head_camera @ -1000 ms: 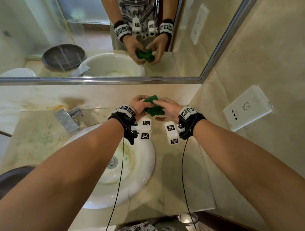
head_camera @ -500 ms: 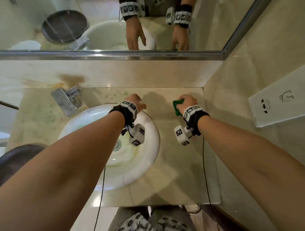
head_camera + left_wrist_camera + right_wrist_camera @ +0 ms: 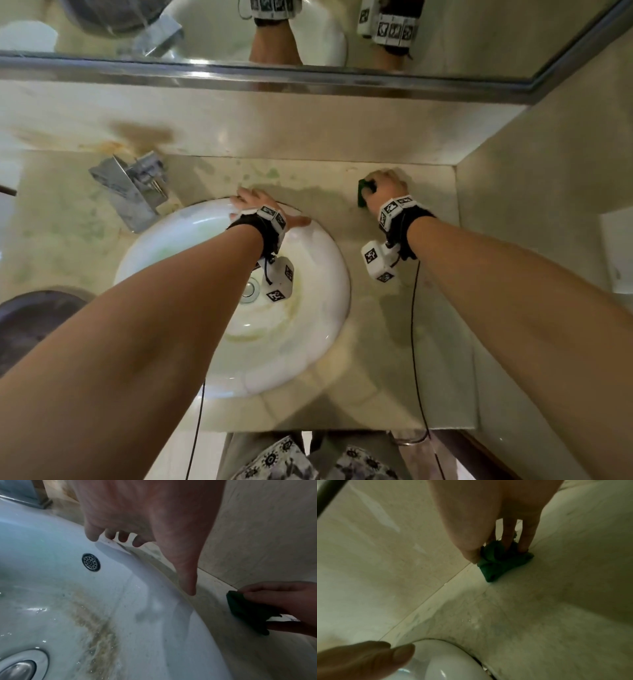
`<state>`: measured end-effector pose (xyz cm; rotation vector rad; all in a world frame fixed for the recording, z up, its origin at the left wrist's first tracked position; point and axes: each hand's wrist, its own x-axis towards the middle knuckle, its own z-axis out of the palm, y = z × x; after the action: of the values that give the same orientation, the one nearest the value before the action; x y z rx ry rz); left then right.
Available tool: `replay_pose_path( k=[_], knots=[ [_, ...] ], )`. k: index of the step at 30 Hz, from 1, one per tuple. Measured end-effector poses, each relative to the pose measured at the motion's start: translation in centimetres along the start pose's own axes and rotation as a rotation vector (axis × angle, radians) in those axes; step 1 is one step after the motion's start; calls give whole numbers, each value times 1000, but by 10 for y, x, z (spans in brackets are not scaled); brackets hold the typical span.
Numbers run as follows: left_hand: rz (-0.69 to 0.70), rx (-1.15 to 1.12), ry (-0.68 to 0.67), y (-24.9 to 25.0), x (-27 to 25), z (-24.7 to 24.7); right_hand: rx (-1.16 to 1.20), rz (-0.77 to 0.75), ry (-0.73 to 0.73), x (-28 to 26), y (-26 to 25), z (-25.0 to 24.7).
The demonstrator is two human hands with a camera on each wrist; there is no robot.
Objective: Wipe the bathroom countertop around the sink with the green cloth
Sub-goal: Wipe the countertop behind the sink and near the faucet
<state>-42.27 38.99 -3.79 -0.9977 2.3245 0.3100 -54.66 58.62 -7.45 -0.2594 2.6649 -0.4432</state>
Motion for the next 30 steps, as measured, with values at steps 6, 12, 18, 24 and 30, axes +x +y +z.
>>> replay_pose_path(
  k=[6, 12, 18, 24, 30],
  knots=[
    [23, 99, 6, 5, 12, 7, 24, -183, -83, -11, -5, 1],
    [28, 133, -87, 12, 21, 0, -126, -296, -320, -49, 6, 3],
    [63, 100, -85, 8, 18, -2, -99, -145, -216, -59, 45, -6],
    [57, 141, -64, 11, 22, 0, -96, 14, -30, -28, 36, 1],
    [54, 159, -81, 5, 33, -2, -159, -108, -32, -12, -12, 20]
  ],
)
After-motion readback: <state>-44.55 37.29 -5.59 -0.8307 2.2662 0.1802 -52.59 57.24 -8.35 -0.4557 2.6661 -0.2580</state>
